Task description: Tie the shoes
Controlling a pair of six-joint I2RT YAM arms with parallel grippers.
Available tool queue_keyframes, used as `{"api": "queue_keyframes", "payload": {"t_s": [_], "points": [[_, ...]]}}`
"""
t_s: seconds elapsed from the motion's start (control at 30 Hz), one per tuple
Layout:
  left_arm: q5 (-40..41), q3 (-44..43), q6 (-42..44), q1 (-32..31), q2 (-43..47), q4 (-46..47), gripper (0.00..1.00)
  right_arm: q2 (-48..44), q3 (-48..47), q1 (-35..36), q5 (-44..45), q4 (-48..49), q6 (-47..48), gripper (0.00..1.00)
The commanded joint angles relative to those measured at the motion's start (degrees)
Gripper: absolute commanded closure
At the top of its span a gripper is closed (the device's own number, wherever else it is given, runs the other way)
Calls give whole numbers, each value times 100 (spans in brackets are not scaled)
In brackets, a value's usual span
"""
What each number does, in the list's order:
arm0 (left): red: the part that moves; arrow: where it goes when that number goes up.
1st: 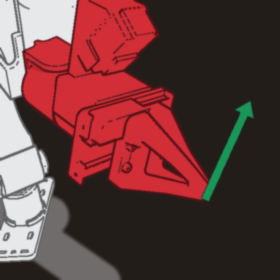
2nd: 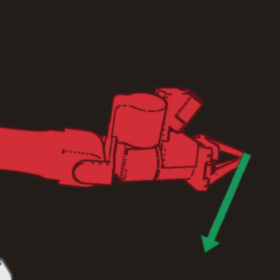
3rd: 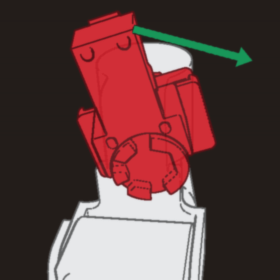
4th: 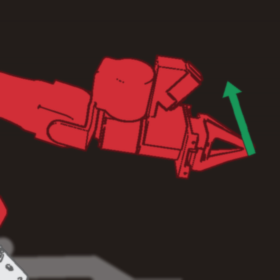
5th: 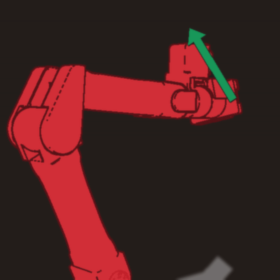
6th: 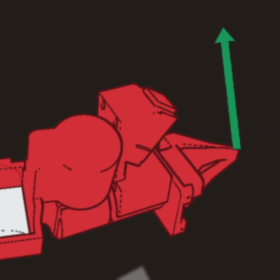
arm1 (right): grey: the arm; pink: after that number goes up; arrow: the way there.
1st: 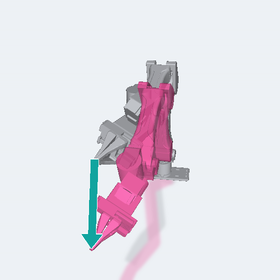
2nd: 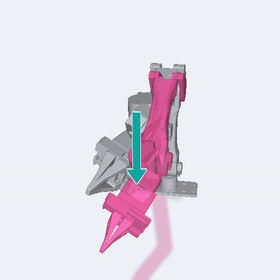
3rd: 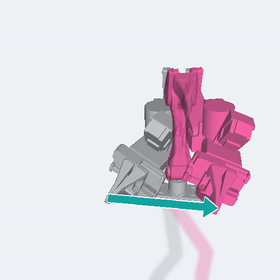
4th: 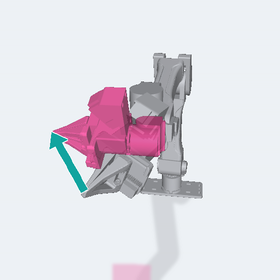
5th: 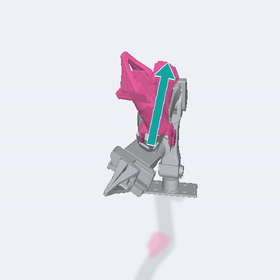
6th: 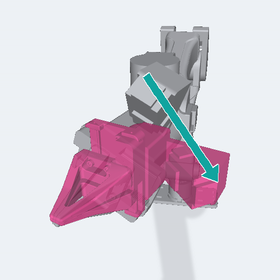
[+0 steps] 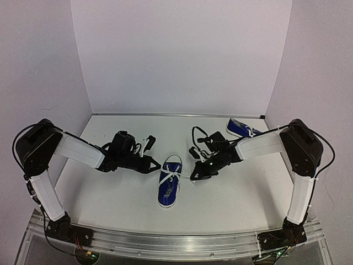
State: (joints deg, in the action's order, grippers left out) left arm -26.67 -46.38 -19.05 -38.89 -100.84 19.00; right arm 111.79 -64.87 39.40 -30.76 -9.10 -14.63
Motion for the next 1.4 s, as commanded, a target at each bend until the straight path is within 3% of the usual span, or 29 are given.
{"api": "queue_keyframes", "payload": {"t_s": [0.0, 0.4, 0.53, 0.73, 0.83, 1.03, 1.37], "points": [[275, 64, 102, 149, 298, -57, 100, -46, 213, -55, 167, 10, 108, 100], [429, 201, 155, 267, 461, -193, 100, -68, 309, -99, 260, 122, 82, 100], [97, 76, 412, 243, 416, -267, 100, -105, 131, -83, -118, 223, 84, 100], [192, -21, 967, 43, 1018, -661, 67, -339, -96, 52, -891, 339, 204, 100], [380, -64, 1255, -83, 1415, -980, 58, -418, -110, 101, -1038, 339, 200, 100], [1040, -783, 2317, -1030, 1476, -2264, 49, -508, 75, 94, -931, 339, 169, 100], [1570, -1168, 4159, -1923, 1051, -2530, 46, -517, 118, 93, -846, 356, 91, 100]]}}
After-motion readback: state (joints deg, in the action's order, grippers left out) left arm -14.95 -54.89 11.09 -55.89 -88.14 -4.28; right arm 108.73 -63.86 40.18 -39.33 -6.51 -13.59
